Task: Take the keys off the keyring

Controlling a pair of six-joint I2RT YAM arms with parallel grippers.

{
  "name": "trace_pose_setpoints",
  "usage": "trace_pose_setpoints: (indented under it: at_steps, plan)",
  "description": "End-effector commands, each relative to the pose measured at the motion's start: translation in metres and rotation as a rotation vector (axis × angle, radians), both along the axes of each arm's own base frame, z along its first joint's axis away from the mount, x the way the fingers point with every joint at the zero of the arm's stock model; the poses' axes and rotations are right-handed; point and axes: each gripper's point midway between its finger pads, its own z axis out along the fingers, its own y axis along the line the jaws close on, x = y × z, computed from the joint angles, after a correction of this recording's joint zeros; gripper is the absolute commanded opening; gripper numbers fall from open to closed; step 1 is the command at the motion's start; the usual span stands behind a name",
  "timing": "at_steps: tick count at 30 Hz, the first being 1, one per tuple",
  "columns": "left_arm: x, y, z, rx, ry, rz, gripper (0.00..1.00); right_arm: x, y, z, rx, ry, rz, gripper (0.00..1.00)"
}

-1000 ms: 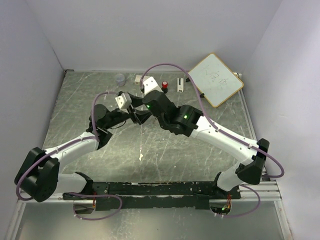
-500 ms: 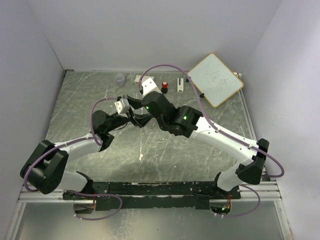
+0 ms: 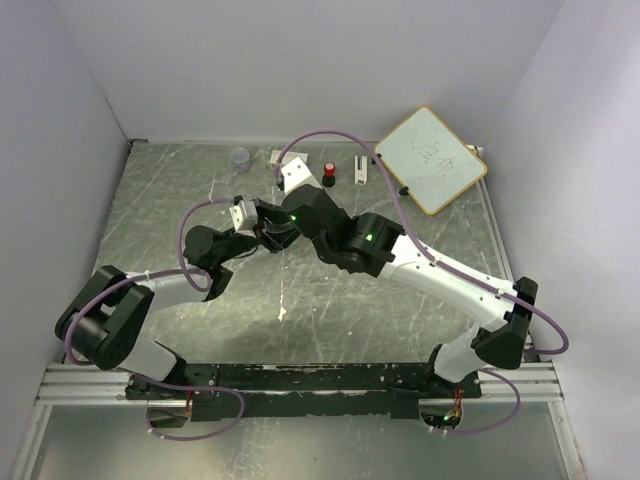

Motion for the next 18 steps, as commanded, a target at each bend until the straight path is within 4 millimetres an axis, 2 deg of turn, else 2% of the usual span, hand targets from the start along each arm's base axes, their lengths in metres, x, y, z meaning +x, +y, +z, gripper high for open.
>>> trace_pose_setpoints:
  at_steps: [1, 18]
  plan:
    - [-0.0153, -0.0012, 0.0147, -0.028, -0.085, -0.074, 0.43, 0.0003, 0.0029, 0.0121, 0.030, -0.030, 0.004, 0.00]
    - [-0.0110, -0.0031, 0.0142, -0.041, -0.078, -0.073, 0.37, -0.0023, 0.0068, 0.0102, 0.033, -0.029, 0.020, 0.00]
